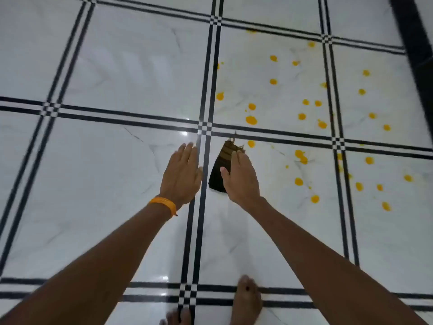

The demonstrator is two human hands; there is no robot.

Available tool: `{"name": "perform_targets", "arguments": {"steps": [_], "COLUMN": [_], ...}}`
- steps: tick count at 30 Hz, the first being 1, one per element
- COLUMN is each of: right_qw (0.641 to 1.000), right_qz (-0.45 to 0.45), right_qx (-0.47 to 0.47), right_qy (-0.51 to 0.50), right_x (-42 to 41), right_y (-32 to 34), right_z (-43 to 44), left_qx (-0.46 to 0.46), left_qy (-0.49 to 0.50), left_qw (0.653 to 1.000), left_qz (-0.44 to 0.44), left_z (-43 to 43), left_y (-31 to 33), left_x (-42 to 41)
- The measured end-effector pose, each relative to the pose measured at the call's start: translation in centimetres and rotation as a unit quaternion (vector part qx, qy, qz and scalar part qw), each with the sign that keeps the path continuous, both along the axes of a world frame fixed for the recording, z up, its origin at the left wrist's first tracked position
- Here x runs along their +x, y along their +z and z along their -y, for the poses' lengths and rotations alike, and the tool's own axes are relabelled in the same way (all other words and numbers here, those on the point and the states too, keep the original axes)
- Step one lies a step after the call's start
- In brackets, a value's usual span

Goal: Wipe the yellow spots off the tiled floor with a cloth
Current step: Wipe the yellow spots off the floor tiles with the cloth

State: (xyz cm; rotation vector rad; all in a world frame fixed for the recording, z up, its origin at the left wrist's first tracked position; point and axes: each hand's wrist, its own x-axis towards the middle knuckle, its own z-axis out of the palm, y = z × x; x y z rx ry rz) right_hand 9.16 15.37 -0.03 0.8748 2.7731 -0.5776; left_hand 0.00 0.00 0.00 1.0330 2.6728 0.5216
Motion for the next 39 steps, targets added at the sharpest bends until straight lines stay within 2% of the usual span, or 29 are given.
{"name": "perform_targets", "arguments": {"steps": [1, 4, 7, 11, 15, 19, 21, 23, 25, 26, 28, 29, 30, 32, 34, 36, 37, 39], "right_qw": [1.000, 1.000, 0.999, 0.993, 0.989, 0.978, 0.973, 0.967, 0.974, 0.983, 0.989, 0.988, 0.986, 0.983, 0.974, 0.970, 0.974, 0.990], "right_qz": [-0.006, 0.012, -0.017, -0.050, -0.073, -0.098, -0.064, -0.070, -0.062, -0.050, -0.044, -0.053, -0.071, -0.079, -0.062, -0.065, -0.071, -0.055], "right_qx": [0.003, 0.021, 0.045, 0.089, 0.121, 0.167, 0.173, 0.163, 0.174, 0.163, 0.130, 0.120, 0.130, 0.165, 0.182, 0.174, 0.175, 0.130], "right_qy": [-0.001, -0.017, -0.018, -0.055, -0.034, -0.081, -0.139, -0.182, -0.133, -0.065, 0.055, 0.078, 0.072, -0.011, -0.120, -0.156, -0.124, 0.018], "right_x": [-0.5, -2.4, -4.9, -6.7, -3.6, 2.1, -0.2, -5.5, -8.7, -8.4, -3.9, -0.9, 1.0, 1.4, -3.4, -9.0, -10.4, -8.7], "right_y": [-4.7, -12.5, -20.5, -25.1, -26.5, -27.2, -27.2, -26.8, -26.6, -26.4, -26.4, -26.1, -26.0, -26.4, -26.5, -26.3, -26.5, -25.9], "right_z": [0.1, -0.7, -1.9, -2.6, -3.7, -10.8, -15.3, -17.3, -14.8, -12.8, -9.5, -9.4, -10.6, -15.4, -18.9, -17.3, -14.8, -8.5], "left_qx": [-0.004, -0.013, -0.018, -0.004, -0.015, -0.026, -0.025, -0.025, -0.026, -0.026, -0.024, -0.022, -0.020, -0.020, -0.022, -0.016, -0.015, -0.014], "left_qy": [-0.003, 0.005, 0.018, -0.004, -0.041, -0.038, -0.040, -0.044, -0.045, -0.044, -0.044, -0.043, -0.041, -0.039, -0.042, -0.040, -0.041, -0.043], "left_qw": [1.000, 1.000, 0.999, 1.000, 0.998, 0.996, 0.995, 0.995, 0.996, 0.996, 0.995, 0.995, 0.995, 0.994, 0.994, 0.994, 0.994, 0.994], "left_qz": [0.006, 0.024, 0.027, 0.001, -0.043, -0.075, -0.085, -0.086, -0.078, -0.078, -0.084, -0.084, -0.085, -0.099, -0.099, -0.098, -0.099, -0.101], "left_z": [-0.3, -1.1, -2.1, -4.7, -7.9, -7.9, -8.0, -8.1, -8.0, -8.0, -8.0, -8.1, -8.0, -8.2, -8.2, -8.0, -8.0, -8.1], "left_y": [-4.4, -12.3, -19.6, -23.3, -25.7, -27.5, -27.6, -27.8, -27.9, -28.0, -28.1, -28.1, -28.2, -28.5, -28.6, -28.5, -28.5, -28.5], "left_x": [0.0, -1.9, -4.9, -8.8, -12.0, -12.7, -12.7, -12.8, -12.9, -12.9, -12.9, -12.8, -12.9, -12.8, -12.9, -12.9, -12.9, -13.0]}}
